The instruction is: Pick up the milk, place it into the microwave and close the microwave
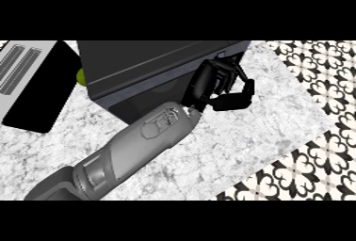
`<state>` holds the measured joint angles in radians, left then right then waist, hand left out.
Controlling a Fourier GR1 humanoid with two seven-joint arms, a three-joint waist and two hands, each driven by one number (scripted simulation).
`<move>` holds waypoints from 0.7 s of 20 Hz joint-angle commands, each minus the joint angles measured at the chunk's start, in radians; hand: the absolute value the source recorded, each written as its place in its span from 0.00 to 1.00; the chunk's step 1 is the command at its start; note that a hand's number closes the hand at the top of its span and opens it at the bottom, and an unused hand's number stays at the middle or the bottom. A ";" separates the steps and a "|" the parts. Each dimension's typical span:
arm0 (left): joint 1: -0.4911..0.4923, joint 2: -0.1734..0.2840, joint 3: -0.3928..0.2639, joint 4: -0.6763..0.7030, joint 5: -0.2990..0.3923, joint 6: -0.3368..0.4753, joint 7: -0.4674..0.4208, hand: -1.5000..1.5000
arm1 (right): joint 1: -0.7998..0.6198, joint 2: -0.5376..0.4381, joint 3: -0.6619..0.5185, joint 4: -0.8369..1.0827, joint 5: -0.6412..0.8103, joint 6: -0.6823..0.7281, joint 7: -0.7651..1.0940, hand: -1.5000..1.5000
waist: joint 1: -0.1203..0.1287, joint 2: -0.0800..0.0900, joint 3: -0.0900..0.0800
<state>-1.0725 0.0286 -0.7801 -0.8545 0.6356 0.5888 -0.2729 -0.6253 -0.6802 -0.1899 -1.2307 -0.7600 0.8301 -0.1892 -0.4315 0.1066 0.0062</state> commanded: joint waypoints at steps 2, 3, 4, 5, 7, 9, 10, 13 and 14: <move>-0.067 -0.027 0.007 0.061 0.016 -0.007 -0.001 1.00 | -0.023 -0.017 -0.011 0.017 -0.020 0.015 0.004 0.00 | -0.016 0.015 0.001; -0.081 -0.027 0.005 0.058 0.015 -0.001 -0.001 1.00 | -0.012 -0.010 -0.001 0.022 -0.022 0.029 0.005 0.00 | -0.014 0.013 0.004; -0.069 -0.027 0.008 0.055 0.023 0.005 -0.009 1.00 | -0.023 -0.019 -0.003 0.024 -0.027 0.027 0.014 0.00 | -0.016 0.017 0.001; -0.075 -0.027 -0.003 0.054 0.022 0.005 -0.003 1.00 | -0.031 -0.020 -0.006 0.025 -0.029 0.028 0.011 0.00 | -0.015 0.014 0.003; -0.074 -0.027 -0.004 0.049 0.030 0.015 -0.009 1.00 | -0.040 -0.018 -0.004 0.031 -0.037 0.028 0.016 0.00 | -0.011 0.018 0.002; -0.075 -0.027 -0.006 0.060 0.033 0.018 -0.008 1.00 | -0.040 -0.024 -0.004 0.032 -0.048 0.037 0.022 0.00 | -0.015 0.013 0.002; -0.078 -0.027 -0.009 0.055 0.033 0.022 -0.013 1.00 | -0.041 -0.021 -0.004 0.042 -0.053 0.038 0.025 0.00 | -0.018 0.020 0.003; -0.084 -0.027 -0.008 0.057 0.045 0.027 -0.008 1.00 | -0.050 -0.032 -0.007 0.047 -0.056 0.041 0.031 0.00 | -0.017 0.017 0.003; -0.082 -0.027 -0.010 0.059 0.044 0.033 -0.015 1.00 | -0.046 -0.032 -0.008 0.051 -0.060 0.041 0.034 0.00 | -0.020 0.015 0.003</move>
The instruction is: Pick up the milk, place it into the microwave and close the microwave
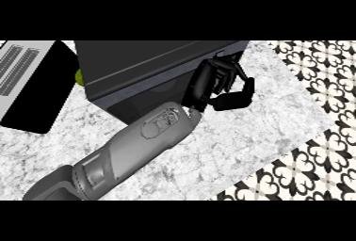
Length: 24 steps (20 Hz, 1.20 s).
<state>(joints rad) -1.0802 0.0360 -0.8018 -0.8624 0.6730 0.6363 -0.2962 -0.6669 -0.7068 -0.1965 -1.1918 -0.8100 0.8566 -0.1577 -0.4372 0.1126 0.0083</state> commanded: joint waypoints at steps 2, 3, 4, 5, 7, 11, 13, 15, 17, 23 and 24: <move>-0.062 -0.034 0.007 0.062 0.015 -0.015 0.000 1.00 | -0.017 -0.017 -0.008 0.017 -0.024 0.023 0.006 0.00 | -0.017 0.013 0.000; -0.068 -0.034 0.003 0.061 0.015 -0.012 -0.001 1.00 | -0.016 -0.009 0.000 0.018 -0.025 0.024 0.009 0.00 | -0.016 0.013 0.001; -0.063 -0.034 -0.004 0.059 0.016 -0.010 -0.007 1.00 | -0.026 -0.013 -0.008 0.022 -0.037 0.024 0.008 0.00 | -0.016 0.012 0.000; -0.026 -0.034 0.095 0.095 0.053 0.124 0.000 1.00 | -0.011 -0.018 -0.013 0.029 -0.033 0.019 0.010 0.00 | 0.032 0.004 -0.002; -0.014 -0.036 0.100 0.121 0.067 0.139 0.006 1.00 | -0.016 -0.027 -0.023 0.033 -0.046 0.017 0.012 0.00 | 0.035 0.006 -0.002; -0.014 -0.036 0.090 0.153 0.101 0.139 0.015 1.00 | -0.009 -0.058 -0.052 0.048 -0.059 0.018 0.013 0.00 | 0.064 0.002 -0.002; -0.028 -0.036 0.071 0.168 0.113 0.123 0.019 1.00 | -0.005 -0.064 -0.060 0.050 -0.064 0.019 0.012 0.00 | 0.079 0.000 -0.002; -0.016 -0.011 0.051 0.183 0.126 0.105 0.011 1.00 | -0.001 -0.088 -0.075 0.050 -0.070 0.027 0.013 0.00 | 0.088 0.001 -0.003; -0.014 0.003 0.032 0.199 0.134 0.098 0.006 1.00 | 0.007 -0.091 -0.087 0.057 -0.077 0.015 0.013 0.00 | 0.106 0.000 -0.003; -0.015 0.047 -0.018 0.224 0.166 0.041 0.002 1.00 | 0.023 -0.130 -0.114 0.065 -0.099 0.024 0.024 0.00 | 0.141 0.004 -0.005; -0.015 0.038 -0.027 0.230 0.170 0.037 0.002 0.00 | 0.033 -0.118 -0.108 0.069 -0.098 0.019 0.025 0.00 | 0.158 0.004 -0.004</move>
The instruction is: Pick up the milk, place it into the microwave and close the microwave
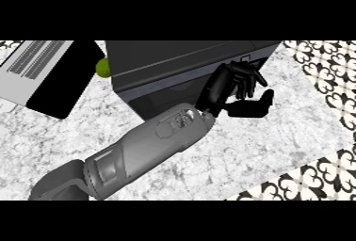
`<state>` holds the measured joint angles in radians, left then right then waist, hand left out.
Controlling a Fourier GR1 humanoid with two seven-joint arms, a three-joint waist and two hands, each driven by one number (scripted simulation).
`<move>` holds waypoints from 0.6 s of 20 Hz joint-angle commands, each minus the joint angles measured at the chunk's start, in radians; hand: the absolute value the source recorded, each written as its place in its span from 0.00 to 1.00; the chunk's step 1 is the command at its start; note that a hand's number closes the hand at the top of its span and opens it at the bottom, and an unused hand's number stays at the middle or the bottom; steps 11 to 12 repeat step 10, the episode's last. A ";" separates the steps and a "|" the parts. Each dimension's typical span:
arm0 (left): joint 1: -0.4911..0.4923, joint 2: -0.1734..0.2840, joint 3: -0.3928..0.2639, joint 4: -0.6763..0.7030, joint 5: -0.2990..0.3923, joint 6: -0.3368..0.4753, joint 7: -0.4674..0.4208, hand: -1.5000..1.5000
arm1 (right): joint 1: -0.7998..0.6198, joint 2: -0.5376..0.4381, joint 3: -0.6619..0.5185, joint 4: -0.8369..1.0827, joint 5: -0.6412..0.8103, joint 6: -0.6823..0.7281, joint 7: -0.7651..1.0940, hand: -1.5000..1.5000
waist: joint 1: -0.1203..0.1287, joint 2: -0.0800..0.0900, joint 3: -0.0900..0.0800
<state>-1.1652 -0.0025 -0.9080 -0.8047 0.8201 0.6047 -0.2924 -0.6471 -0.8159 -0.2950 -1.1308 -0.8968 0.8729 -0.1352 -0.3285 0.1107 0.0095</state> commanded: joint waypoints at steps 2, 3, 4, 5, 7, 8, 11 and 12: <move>0.075 0.094 0.080 0.171 0.038 0.065 -0.020 0.00 | 0.019 -0.038 -0.030 0.009 -0.012 0.005 0.003 0.00 | 0.053 0.005 -0.007; 0.063 0.091 0.078 0.173 0.042 0.070 -0.018 0.00 | 0.023 -0.035 -0.028 0.006 -0.014 0.010 0.002 0.00 | 0.059 0.003 -0.006; 0.084 0.096 0.076 0.172 0.055 0.059 -0.028 0.00 | 0.022 -0.043 -0.039 0.009 -0.019 0.005 0.000 0.00 | 0.074 0.005 -0.008; 0.080 0.096 0.076 0.172 0.065 0.057 -0.026 0.00 | 0.038 -0.045 -0.035 0.004 -0.019 0.011 0.006 0.00 | 0.068 -0.003 -0.008; 0.074 0.095 0.075 0.172 0.080 0.053 -0.031 0.00 | 0.040 -0.057 -0.047 0.006 -0.028 0.018 0.004 0.00 | 0.077 -0.005 -0.007; 0.076 0.099 0.069 0.173 0.087 0.044 -0.027 0.00 | 0.046 -0.060 -0.043 0.001 -0.031 0.025 0.010 0.00 | 0.075 -0.003 -0.007; 0.079 0.087 0.056 0.174 0.093 0.043 -0.042 0.00 | 0.047 -0.061 -0.045 -0.002 -0.046 0.027 0.013 0.00 | 0.083 -0.005 -0.007; 0.079 0.087 0.056 0.174 0.093 0.043 -0.042 0.00 | 0.047 -0.061 -0.045 -0.002 -0.046 0.027 0.013 0.00 | 0.083 -0.005 -0.007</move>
